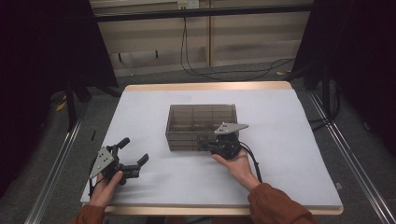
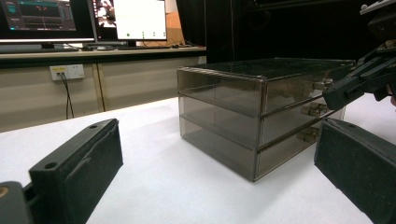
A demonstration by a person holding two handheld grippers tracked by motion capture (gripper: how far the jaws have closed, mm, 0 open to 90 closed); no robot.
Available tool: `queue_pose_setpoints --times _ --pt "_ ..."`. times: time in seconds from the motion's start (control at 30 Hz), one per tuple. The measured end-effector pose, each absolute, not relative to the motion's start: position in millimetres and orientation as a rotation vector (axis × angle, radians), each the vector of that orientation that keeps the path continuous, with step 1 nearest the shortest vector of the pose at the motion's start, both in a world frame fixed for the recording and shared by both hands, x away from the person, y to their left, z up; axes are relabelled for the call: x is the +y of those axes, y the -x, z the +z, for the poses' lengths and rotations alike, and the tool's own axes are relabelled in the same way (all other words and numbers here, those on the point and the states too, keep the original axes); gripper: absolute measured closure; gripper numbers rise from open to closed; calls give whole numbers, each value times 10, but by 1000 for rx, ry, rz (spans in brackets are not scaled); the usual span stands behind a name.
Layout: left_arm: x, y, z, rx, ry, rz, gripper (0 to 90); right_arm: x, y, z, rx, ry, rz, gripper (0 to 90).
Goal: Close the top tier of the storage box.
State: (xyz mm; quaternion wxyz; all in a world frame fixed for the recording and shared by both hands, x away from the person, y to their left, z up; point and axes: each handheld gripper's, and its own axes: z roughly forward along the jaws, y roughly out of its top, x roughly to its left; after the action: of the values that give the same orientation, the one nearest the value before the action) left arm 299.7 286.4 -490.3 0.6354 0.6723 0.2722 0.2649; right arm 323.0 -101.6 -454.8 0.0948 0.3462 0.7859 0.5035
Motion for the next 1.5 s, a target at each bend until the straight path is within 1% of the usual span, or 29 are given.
queue_pose_setpoints --times 0.47,0.57,0.6,0.73,0.8,0.87,0.9,0.93,1.0,1.03,1.1,1.23,1.27,1.3,1.37,1.5 --pt "2865 -2997 -4903 622 -1536 605 10 -1018 -3230 -4570 2311 -1058 1513 900" --pt "2864 -2997 -4903 622 -1537 605 9 -1050 -3215 -4557 2318 -1059 1520 880" --pt "2864 -2997 -4903 623 -1536 605 9 -1072 -3193 -4550 2326 -1055 1519 846" --pt "2864 -2997 -4903 622 -1537 606 9 -1122 -3150 -4538 2335 -1046 1528 807" --pt "2864 -2997 -4903 622 -1537 605 9 -1154 -3115 -4525 2340 -1039 1536 756" --pt "2864 -2997 -4902 623 -1537 605 9 -1181 -3085 -4503 2344 -1036 1542 726" --pt "2864 -2997 -4902 623 -1537 605 9 -1181 -3085 -4503 2344 -1036 1542 726" --pt "2864 -2997 -4903 622 -1537 605 9 -1204 -3051 -4480 2337 -1030 1535 681" --pt "2864 -2997 -4902 622 -1537 605 9 -1227 -3022 -4468 2341 -1025 1536 641" --pt "2865 -2997 -4902 622 -1537 605 9 -1240 -3003 -4463 2337 -1030 1542 592" --pt "2864 -2996 -4902 622 -1537 606 9 -1264 -2962 -4453 2335 -1034 1534 553" --pt "2865 -2996 -4902 622 -1537 606 9 -1325 -2877 -4408 2305 -1022 1506 418" --pt "2865 -2996 -4902 622 -1537 606 9 -1325 -2877 -4408 2305 -1022 1506 418" --pt "2865 -2997 -4903 623 -1536 605 10 -1376 -2840 -4376 2284 -1031 1507 375" --pt "2865 -2996 -4903 622 -1536 606 9 -1426 -2814 -4360 2273 -1033 1505 341" --pt "2865 -2997 -4903 622 -1536 606 9 -1560 -2741 -4356 2253 -1056 1488 302"
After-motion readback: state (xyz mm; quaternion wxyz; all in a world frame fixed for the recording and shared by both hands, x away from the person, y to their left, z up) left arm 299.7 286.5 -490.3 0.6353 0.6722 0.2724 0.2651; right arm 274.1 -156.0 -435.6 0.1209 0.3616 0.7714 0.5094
